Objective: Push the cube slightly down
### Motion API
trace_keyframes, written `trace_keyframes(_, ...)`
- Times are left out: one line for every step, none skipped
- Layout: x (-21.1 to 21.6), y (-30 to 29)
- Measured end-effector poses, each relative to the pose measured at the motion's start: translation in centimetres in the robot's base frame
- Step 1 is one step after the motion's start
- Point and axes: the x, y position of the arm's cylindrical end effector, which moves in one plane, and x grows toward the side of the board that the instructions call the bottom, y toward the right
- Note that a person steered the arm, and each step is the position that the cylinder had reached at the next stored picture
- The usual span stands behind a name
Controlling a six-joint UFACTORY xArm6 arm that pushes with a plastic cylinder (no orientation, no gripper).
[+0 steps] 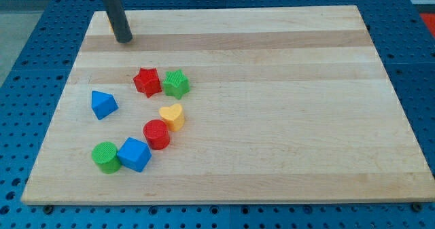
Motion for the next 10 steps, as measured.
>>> trace_keyframes(3.6,-1.1)
trace_keyframes(6.5,-3.7)
trace_keyframes(9.6,-6.9)
trace_keyframes(14.9,-8.0)
trace_keyframes(18.8,-7.6)
trace_keyframes(21.4,-4.1)
trace_keyframes(22.4,-0.2)
trace_keyframes(22.4,2.8)
trace_keyframes(22.4,6.0)
trace_keyframes(22.5,9.3)
